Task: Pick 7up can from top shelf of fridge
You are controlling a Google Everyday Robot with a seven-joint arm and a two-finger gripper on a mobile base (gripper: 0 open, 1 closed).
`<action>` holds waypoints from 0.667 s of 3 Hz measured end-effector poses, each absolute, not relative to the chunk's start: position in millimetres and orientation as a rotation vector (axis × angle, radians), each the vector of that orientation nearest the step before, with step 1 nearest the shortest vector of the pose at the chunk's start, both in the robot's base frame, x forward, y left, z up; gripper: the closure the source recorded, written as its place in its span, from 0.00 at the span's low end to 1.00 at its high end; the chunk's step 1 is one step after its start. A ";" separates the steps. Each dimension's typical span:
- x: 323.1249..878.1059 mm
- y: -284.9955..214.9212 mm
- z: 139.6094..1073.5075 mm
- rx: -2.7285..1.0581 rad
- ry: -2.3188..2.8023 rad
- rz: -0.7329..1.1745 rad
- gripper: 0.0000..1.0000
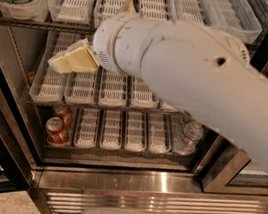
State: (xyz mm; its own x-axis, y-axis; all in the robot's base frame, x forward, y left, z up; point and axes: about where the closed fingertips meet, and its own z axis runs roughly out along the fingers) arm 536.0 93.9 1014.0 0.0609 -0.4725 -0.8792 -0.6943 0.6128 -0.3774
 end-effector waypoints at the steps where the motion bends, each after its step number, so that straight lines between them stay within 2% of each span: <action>1: 533.6 73.1 1018.0 -0.878 1.574 0.184 0.00; 2: 522.2 47.0 1037.7 -0.696 1.591 0.216 0.00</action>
Offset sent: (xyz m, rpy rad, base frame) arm 0.0201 0.0365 0.0326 0.3153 -0.0102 -0.3464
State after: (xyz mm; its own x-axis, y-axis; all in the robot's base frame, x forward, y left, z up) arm 522.2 47.0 1037.7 0.0077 -0.3044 -0.9525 -0.5474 0.7959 -0.2587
